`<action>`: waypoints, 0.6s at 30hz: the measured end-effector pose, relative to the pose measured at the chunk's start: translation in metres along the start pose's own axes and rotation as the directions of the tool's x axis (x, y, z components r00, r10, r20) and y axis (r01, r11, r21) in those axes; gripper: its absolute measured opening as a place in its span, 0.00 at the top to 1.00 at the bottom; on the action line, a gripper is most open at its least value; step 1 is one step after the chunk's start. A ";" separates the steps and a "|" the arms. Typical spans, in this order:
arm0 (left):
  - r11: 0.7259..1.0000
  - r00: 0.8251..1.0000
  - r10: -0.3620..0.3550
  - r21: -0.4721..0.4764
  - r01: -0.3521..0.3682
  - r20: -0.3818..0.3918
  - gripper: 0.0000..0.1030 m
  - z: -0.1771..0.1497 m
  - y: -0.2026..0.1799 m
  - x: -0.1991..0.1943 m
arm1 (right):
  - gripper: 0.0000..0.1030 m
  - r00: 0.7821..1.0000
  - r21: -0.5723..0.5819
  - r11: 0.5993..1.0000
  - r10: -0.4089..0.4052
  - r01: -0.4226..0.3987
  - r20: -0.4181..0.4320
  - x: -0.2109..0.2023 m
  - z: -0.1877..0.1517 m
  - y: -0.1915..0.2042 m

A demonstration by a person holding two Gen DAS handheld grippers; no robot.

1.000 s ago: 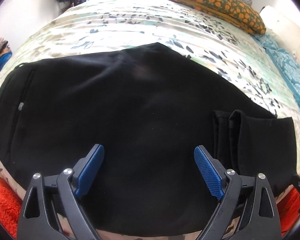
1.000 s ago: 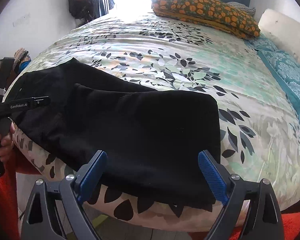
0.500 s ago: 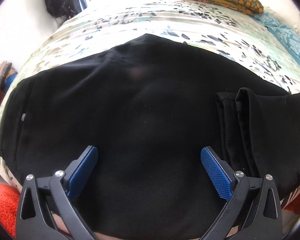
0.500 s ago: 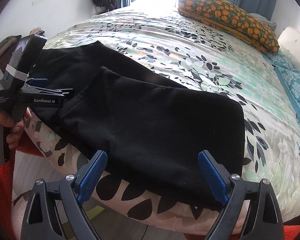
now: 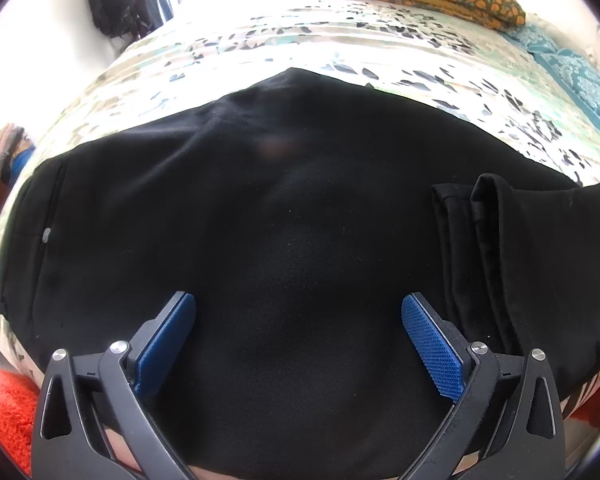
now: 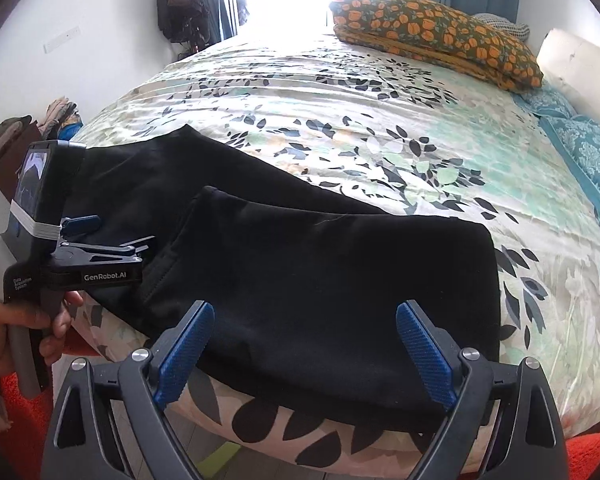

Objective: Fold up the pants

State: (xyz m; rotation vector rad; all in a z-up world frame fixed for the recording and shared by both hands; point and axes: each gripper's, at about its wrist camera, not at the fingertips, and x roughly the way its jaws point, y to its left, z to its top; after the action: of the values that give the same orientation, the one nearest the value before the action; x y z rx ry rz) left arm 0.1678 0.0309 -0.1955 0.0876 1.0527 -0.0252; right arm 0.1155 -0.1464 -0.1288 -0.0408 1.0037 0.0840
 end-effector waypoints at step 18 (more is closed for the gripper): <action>0.999 0.999 -0.045 0.012 0.045 0.026 0.00 0.000 0.007 -0.001 | 0.09 0.997 -0.089 0.995 0.044 -0.050 -0.063 0.019 -0.013 0.034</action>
State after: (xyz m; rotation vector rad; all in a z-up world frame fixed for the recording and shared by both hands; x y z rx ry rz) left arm 0.1675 0.0383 -0.1945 0.0734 1.0286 -0.0725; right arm 0.1116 -0.1124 -0.1522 -0.1033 1.0616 0.1724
